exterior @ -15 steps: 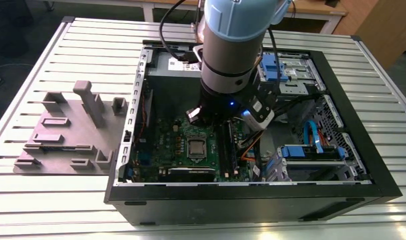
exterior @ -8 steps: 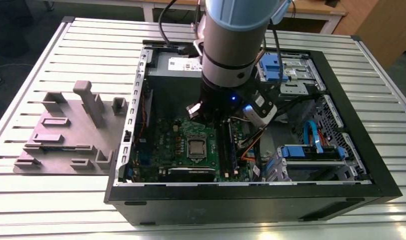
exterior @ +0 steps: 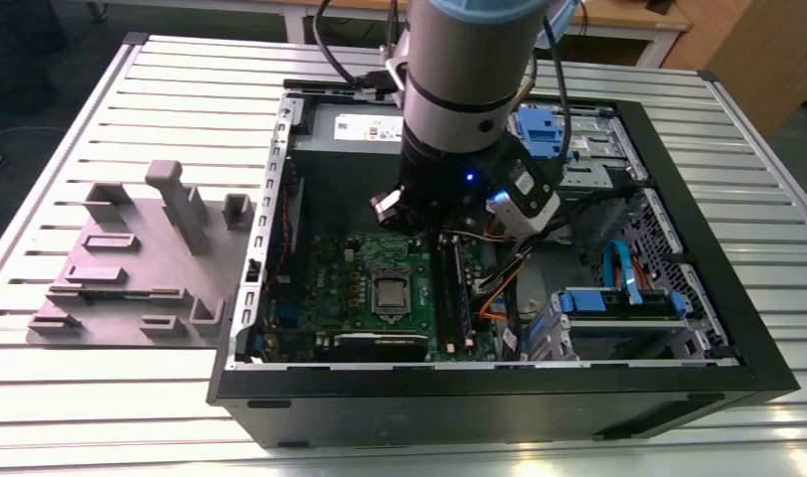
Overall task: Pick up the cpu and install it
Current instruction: 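Close the cpu cover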
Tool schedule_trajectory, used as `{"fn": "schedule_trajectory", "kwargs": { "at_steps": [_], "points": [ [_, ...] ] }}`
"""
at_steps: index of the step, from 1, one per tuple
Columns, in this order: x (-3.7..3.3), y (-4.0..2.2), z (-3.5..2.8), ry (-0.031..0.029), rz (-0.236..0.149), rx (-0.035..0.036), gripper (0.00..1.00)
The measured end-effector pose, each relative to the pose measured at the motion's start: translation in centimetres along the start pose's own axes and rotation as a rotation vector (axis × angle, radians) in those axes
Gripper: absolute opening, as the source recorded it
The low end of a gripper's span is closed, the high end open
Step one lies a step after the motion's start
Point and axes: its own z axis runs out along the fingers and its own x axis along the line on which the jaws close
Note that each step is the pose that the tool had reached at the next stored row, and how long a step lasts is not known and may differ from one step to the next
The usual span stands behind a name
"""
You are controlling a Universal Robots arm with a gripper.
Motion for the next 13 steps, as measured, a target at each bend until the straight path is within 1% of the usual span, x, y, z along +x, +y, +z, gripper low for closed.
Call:
{"fn": "schedule_trajectory", "kwargs": {
  "at_steps": [2, 3, 8, 9, 11, 13],
  "points": [
    [-0.03, 0.04, -0.45, 0.0002, 0.0, 0.0005, 0.1],
    [-0.03, 0.05, -0.54, 0.0004, 0.0, 0.001, 0.1],
    [-0.01, 0.06, -0.54, 0.0001, 0.0, 0.001, 0.1],
    [0.09, 0.1, -0.56, -0.0007, 0.0, 0.0015, 0.1],
    [0.48, 0.23, -0.55, -0.0042, -0.001, 0.0025, 0.1],
    [0.88, 0.36, -0.5, -0.0048, -0.001, 0.0026, 0.1]
  ]
}}
